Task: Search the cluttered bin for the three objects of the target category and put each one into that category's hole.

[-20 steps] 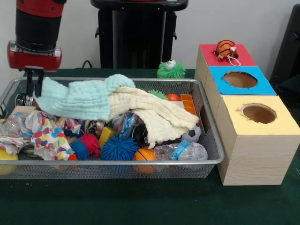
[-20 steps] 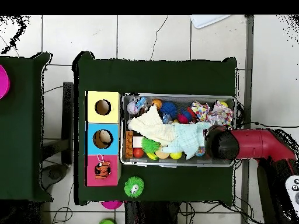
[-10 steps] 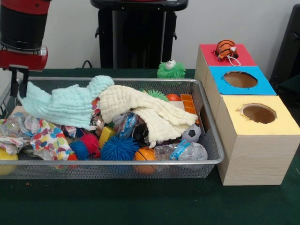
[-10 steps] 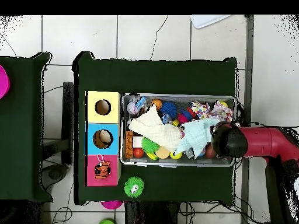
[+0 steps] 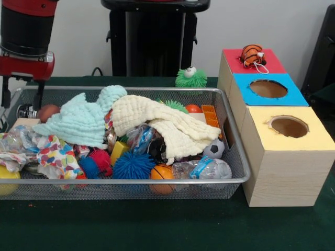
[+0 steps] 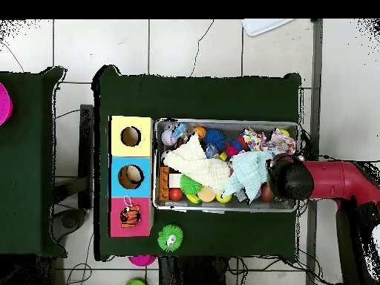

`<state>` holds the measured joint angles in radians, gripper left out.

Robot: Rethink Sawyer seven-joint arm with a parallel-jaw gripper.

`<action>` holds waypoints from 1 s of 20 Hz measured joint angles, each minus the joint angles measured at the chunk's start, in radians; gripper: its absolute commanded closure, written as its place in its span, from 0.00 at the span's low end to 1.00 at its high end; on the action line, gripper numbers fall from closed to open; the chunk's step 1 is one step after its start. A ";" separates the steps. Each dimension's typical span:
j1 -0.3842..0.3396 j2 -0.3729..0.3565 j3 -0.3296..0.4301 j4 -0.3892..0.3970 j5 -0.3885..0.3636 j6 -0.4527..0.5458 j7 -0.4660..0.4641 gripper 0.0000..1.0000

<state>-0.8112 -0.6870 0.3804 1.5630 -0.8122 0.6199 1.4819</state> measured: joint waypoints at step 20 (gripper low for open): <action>0.138 -0.049 -0.002 0.016 0.130 0.077 0.000 0.00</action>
<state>-0.6729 -0.7357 0.3786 1.5790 -0.6826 0.6970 1.4819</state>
